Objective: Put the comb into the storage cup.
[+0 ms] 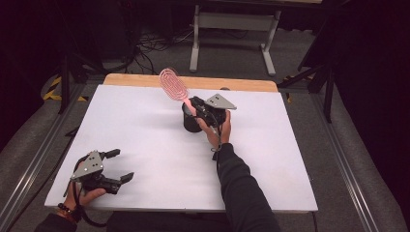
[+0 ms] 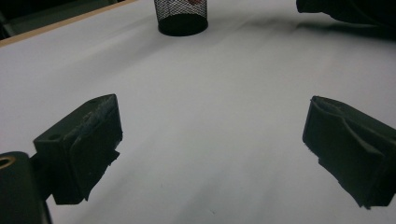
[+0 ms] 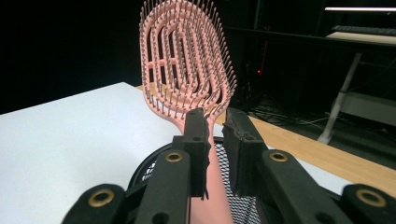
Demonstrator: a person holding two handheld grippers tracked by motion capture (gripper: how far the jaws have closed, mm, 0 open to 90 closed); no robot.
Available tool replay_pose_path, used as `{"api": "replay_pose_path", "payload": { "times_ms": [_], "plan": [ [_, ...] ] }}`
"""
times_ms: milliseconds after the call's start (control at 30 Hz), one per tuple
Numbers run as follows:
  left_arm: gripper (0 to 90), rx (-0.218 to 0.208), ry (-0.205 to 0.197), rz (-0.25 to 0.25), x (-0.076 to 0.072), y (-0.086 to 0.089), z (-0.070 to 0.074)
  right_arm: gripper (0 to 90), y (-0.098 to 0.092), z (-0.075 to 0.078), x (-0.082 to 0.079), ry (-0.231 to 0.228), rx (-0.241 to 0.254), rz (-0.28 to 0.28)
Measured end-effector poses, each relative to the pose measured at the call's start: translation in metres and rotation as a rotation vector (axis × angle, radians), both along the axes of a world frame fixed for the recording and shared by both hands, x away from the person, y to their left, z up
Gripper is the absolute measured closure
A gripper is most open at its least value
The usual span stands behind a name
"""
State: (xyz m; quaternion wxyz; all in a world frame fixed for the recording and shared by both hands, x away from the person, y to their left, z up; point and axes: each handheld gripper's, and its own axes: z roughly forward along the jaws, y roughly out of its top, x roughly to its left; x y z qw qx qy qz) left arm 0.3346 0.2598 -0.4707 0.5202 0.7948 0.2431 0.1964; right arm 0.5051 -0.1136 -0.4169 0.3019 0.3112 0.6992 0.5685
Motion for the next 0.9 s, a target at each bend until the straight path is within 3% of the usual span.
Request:
{"api": "replay_pose_path", "payload": {
  "times_ms": [233, 900],
  "plan": [
    [5.7, 0.003, -0.024, 0.007, -0.003, -0.001, 0.003, 80.3, -0.004, 0.008, -0.005, -0.02, -0.022, -0.005],
    [6.0, 0.015, -0.031, 0.008, -0.004, -0.004, 0.003, 78.0, -0.013, 0.026, -0.021, -0.085, -0.049, -0.019]
  ]
}}
